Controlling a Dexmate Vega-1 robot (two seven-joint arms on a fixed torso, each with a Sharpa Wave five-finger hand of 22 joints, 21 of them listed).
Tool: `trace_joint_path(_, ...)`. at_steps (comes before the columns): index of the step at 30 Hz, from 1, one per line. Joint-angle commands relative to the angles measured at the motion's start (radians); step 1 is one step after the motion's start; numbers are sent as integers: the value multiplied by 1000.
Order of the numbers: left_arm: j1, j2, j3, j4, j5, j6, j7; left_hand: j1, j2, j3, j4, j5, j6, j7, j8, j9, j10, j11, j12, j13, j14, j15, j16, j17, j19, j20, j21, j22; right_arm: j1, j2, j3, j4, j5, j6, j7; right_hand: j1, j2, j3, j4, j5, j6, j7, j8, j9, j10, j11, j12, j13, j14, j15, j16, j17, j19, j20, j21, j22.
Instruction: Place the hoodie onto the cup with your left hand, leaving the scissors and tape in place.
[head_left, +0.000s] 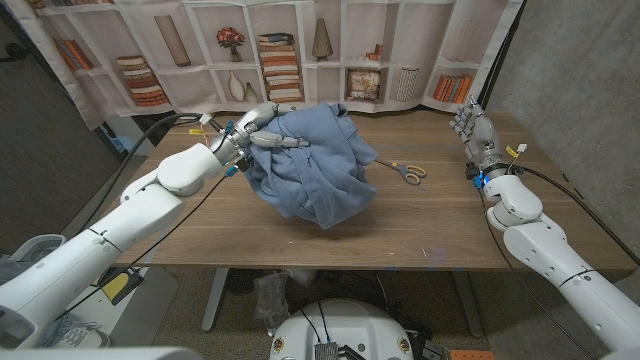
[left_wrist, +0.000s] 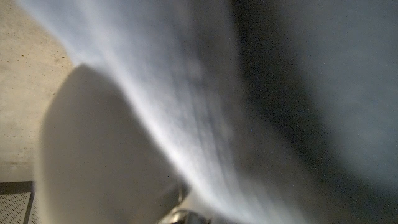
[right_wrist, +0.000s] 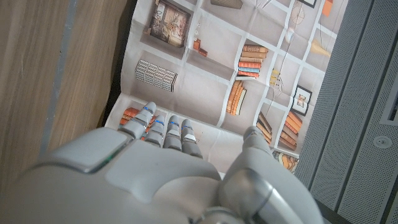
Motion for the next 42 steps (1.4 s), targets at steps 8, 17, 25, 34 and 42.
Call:
trace_joint_path(8, 25, 27, -13, -10, -17, 25, 5, 263, 348, 304, -212, -32, 0, 52, -63, 282, -56, 12, -73, -27, -31, -36, -31, -59, -30, -145, -32, 2, -31, 3, 22, -15, 0, 15, -5, 3, 11, -4, -3, -6, -3, 1, 1, 3, 5, 9, 0, 5, -1, 5, -1, 6, 8, 3, -1, 6)
trace_joint_path(17, 17, 32, -8, -12, -8, 30, 1, 106, 344, 218, -156, -131, -58, 11, -134, 215, -103, -13, -168, -91, -95, -15, -95, -154, -67, -48, -46, 0, -43, 5, 27, -16, -3, 22, -7, 3, 11, -4, -3, -6, -3, 0, 1, 3, 5, 10, -1, 5, -1, 4, -1, 6, 8, 4, -1, 6)
trace_joint_path(25, 13, 27, -4, -8, -17, 28, -5, -148, 293, 161, -27, -277, -86, 2, -178, 162, -124, 9, -236, -142, -179, 55, -118, -272, -121, 49, -149, -5, -55, 10, 35, -15, -1, 30, -10, 3, 11, -5, -3, -6, -3, 0, 1, 3, 6, 8, 0, 5, -1, 3, -2, 6, 9, 3, -1, 6)
trace_joint_path(34, 19, 40, -7, -22, -14, 27, -12, -276, 244, 103, 19, -387, -145, -9, -232, 120, -181, 34, -290, -178, -307, 95, -126, -348, -244, 126, -257, 1, -62, 18, 38, -14, 1, 40, -10, 4, 12, -5, -3, -6, -4, -2, 0, 3, 5, 8, -1, 5, 0, 3, -1, 6, 11, 4, 0, 6)
trace_joint_path(42, 48, 48, -23, -37, -18, 25, 6, -319, 245, 67, 21, -386, -274, -64, -302, 95, -269, 55, -313, -203, -421, 122, -126, -403, -315, 168, -328, 4, -58, 20, 34, -13, 2, 35, -10, 5, 12, -5, -3, -7, -4, -1, 0, 3, 5, 7, -1, 5, 1, 5, -1, 6, 11, 7, 0, 6)
